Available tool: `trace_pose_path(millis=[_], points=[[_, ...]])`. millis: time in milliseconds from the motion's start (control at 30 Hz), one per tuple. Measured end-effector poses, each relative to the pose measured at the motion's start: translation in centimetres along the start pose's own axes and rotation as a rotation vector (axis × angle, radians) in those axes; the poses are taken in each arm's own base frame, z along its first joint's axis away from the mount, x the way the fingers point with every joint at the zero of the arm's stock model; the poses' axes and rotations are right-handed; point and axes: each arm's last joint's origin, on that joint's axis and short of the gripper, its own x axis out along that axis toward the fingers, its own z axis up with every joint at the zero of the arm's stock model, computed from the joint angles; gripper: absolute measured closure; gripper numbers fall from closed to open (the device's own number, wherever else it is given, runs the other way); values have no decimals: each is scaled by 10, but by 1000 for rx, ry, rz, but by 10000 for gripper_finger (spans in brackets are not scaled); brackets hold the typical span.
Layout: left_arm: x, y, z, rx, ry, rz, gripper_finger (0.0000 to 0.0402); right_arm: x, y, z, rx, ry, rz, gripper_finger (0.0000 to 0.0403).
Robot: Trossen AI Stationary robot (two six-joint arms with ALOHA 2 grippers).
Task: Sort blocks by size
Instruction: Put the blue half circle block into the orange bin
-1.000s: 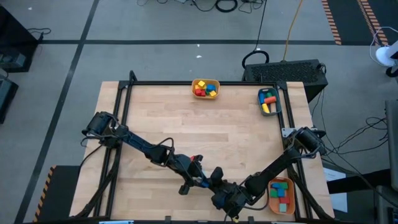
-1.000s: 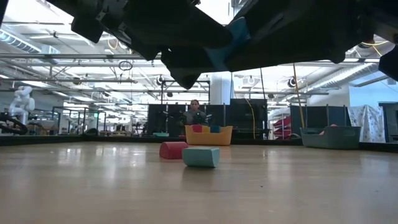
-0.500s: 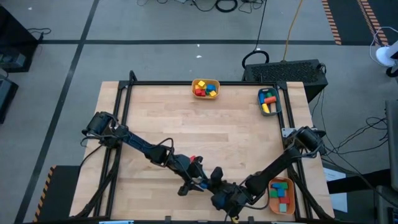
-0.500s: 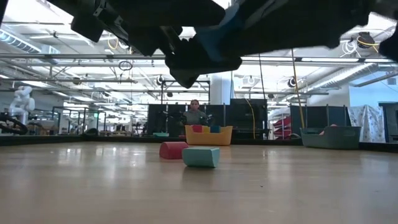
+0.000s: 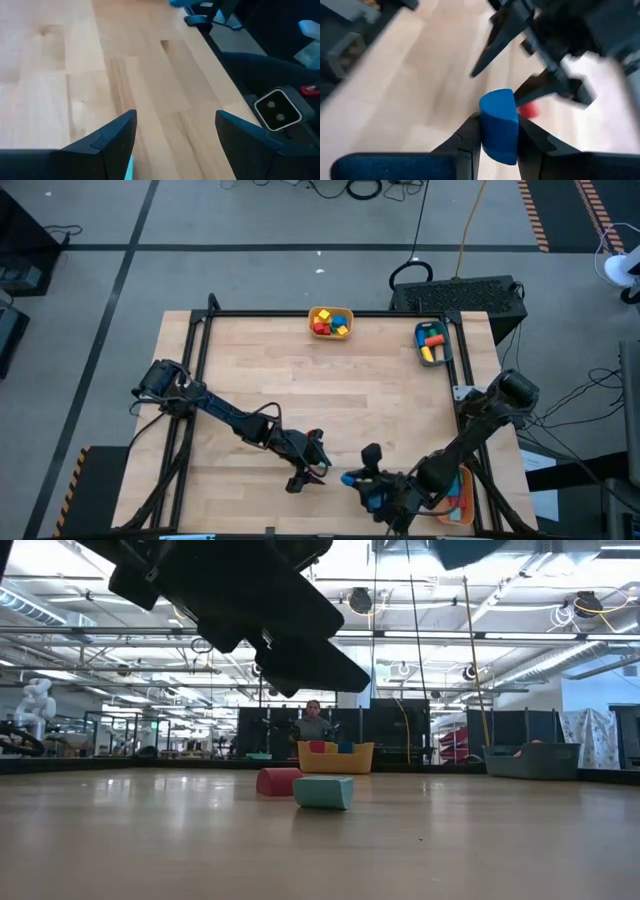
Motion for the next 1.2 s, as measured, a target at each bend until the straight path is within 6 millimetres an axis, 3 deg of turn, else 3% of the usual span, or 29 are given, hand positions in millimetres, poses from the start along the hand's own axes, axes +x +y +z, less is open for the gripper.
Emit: trace_pose_path(millis=[267,467,700,967,1200], points=[[-1,6,-6,-5,44,148,130,-32,-9,-3,290,133,241,327],[-1,7,-8,-6,56,187,130,-51,-12,-14,525,370,404,328],[-1,7,-8,-7,65,189,129,-71,1,-28,686,682,530,327],[-1,9,-9,-6,65,214,129,-97,21,-38,689,912,659,327],[-1,9,-9,-6,65,216,129,-118,24,-60,628,1123,521,326]])
